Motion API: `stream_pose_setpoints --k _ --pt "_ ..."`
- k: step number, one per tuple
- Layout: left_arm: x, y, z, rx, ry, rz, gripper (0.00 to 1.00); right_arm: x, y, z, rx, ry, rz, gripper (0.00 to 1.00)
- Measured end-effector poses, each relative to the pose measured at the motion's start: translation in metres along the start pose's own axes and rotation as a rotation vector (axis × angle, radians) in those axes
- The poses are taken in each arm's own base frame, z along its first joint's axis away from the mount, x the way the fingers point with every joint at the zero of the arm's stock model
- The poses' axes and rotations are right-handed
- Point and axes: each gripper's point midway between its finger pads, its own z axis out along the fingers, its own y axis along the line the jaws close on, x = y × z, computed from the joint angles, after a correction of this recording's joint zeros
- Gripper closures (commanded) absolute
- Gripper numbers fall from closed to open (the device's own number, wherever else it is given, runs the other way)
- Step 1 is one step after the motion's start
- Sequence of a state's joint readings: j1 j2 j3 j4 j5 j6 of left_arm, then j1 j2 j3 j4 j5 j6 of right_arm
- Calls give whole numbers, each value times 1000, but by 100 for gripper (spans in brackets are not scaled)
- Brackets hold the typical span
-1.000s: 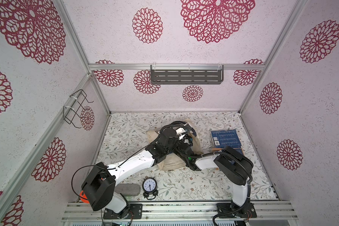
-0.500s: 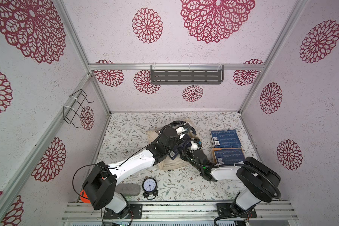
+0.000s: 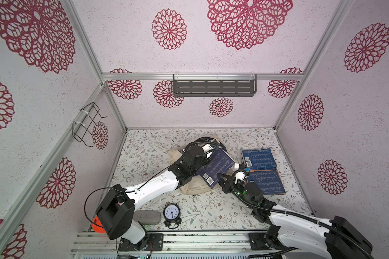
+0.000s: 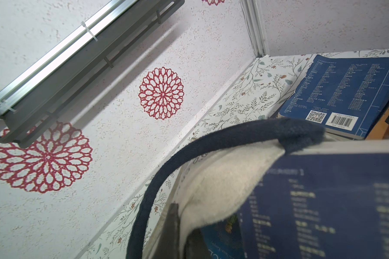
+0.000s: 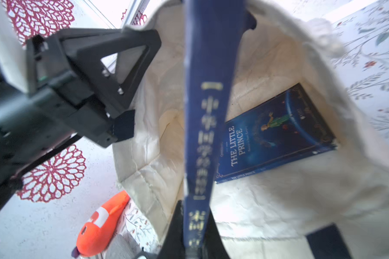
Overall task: Take out the books from the canvas bag
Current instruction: Pick up the book from the canvas bag, then place the book on the book.
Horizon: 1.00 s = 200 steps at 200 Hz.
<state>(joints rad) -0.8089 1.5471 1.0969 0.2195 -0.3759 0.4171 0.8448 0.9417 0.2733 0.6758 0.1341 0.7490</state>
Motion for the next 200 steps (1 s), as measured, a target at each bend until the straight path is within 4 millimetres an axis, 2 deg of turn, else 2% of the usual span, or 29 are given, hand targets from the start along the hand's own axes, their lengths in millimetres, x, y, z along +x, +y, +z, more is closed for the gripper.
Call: stream_pose_setpoints --k 33,61,105,149,200 --pt "1 -1 1 1 3 1 100 -19 -4 -28 29 -58 -38 100" --pt "2 -1 2 1 6 2 100 -60 -10 -55 79 -216 -36 100" --pt "3 -2 3 5 10 4 100 -102 -43 -91 224 -400 16 100" --pt "2 -2 3 4 11 4 100 -126 -74 -105 374 -483 75 100" --pt "3 -2 3 8 11 5 100 -152 -107 -99 464 -510 198 100"
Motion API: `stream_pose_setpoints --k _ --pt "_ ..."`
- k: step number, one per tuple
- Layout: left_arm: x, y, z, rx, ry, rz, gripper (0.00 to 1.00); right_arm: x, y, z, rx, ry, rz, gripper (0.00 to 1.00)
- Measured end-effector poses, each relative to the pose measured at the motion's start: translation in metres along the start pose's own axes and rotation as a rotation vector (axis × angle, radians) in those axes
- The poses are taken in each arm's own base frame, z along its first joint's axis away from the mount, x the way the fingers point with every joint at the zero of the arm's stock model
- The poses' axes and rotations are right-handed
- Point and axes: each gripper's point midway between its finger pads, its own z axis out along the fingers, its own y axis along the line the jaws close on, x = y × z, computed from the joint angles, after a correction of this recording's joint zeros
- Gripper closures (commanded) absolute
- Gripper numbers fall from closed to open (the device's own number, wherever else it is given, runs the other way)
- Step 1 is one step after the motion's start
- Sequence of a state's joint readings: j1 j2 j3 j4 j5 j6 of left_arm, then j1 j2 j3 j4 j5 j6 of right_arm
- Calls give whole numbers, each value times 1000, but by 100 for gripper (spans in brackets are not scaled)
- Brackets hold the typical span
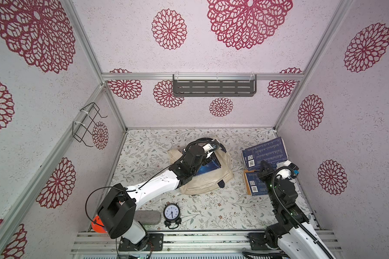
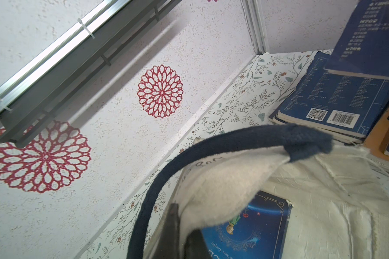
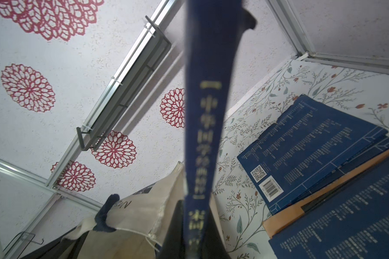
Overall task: Take out the books from the canvas bag
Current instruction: Place the book on the book.
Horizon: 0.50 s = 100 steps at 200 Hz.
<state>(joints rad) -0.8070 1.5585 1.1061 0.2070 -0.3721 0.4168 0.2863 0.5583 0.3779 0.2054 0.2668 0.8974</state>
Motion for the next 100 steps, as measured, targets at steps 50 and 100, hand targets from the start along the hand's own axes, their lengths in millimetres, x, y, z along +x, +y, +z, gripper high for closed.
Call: stream_pose_setpoints --k 50,100 --pt "0 -1 0 5 0 1 100 -4 -39 33 89 31 157 100" --pt "0 -1 0 5 0 1 100 6 -72 65 137 88 283 100"
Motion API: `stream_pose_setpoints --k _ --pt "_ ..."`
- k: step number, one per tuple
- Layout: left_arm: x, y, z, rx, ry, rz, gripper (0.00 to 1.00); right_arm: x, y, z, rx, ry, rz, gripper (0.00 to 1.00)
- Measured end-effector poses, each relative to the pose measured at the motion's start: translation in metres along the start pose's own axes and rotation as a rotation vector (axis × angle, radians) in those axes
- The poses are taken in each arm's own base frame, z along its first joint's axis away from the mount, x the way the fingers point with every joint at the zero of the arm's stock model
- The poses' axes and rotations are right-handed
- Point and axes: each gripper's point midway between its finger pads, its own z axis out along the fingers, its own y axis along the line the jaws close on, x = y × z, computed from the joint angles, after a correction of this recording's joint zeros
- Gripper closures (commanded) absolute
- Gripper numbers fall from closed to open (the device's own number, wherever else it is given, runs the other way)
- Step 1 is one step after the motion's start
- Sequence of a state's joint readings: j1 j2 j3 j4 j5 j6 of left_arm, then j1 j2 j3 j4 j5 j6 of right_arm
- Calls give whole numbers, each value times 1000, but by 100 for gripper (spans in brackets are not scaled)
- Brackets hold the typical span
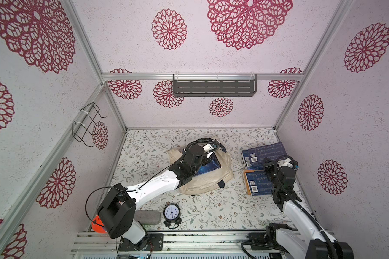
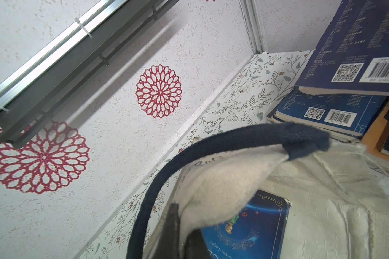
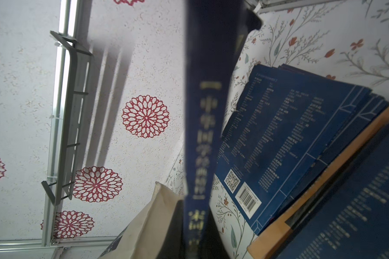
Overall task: Take out the books from the canvas bag
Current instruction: Place the book on the book.
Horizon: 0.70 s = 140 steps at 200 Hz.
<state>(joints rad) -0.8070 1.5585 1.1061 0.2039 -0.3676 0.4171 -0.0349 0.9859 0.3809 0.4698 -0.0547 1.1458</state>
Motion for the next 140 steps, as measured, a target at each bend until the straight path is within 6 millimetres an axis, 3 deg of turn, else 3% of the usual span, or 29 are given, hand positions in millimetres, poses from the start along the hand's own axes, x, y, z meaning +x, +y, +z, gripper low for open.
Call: stream_pose_setpoints --k 102,140 --pt "0 0 0 0 0 0 100 13 -42 29 83 57 81 100" --pt "0 0 0 1 -1 1 100 14 -46 30 93 59 82 100"
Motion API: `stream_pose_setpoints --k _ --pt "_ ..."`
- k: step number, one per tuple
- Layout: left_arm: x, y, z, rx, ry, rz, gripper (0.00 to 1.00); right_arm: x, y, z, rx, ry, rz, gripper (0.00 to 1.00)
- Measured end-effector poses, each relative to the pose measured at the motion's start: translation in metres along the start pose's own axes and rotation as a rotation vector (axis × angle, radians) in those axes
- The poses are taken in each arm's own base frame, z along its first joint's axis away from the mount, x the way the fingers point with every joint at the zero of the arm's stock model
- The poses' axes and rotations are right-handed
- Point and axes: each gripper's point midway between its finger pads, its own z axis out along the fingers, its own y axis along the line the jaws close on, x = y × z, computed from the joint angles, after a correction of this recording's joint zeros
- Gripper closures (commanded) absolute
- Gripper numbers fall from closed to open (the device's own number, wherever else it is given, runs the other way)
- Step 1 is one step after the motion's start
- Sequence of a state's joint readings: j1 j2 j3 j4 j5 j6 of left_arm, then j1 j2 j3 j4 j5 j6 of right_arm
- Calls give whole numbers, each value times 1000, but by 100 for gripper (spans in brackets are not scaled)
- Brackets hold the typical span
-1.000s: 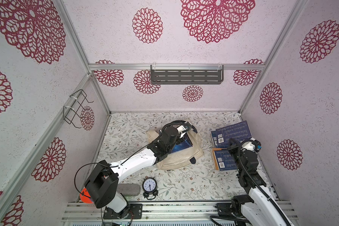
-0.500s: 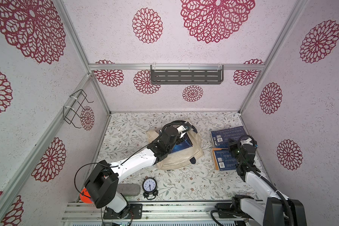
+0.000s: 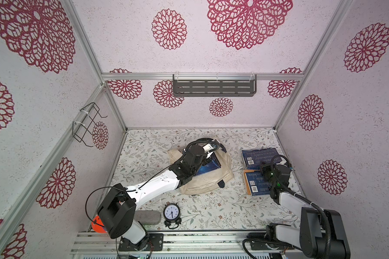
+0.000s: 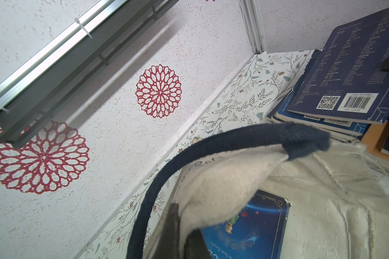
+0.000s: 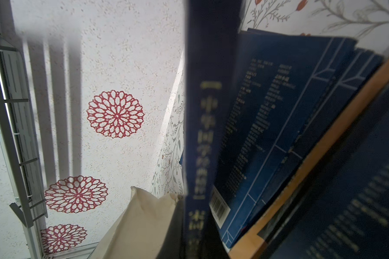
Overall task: Take out the books from the canvas bag
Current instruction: Place the book on the book.
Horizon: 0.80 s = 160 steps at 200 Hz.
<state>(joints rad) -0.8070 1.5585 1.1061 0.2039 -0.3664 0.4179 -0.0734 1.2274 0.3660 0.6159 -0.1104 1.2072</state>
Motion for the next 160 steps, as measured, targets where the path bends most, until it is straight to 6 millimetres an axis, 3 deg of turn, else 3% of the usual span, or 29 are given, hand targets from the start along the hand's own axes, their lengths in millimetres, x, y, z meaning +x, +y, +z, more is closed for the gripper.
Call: stream_pose_setpoints --k 51,92,160 --pt "0 0 0 3 -1 0 100 9 -23 17 75 52 31 100" --pt "0 -1 0 3 -1 1 100 8 -17 25 66 69 33 100" --pt "0 -2 0 8 -2 2 100 5 -27 26 111 86 55 51"
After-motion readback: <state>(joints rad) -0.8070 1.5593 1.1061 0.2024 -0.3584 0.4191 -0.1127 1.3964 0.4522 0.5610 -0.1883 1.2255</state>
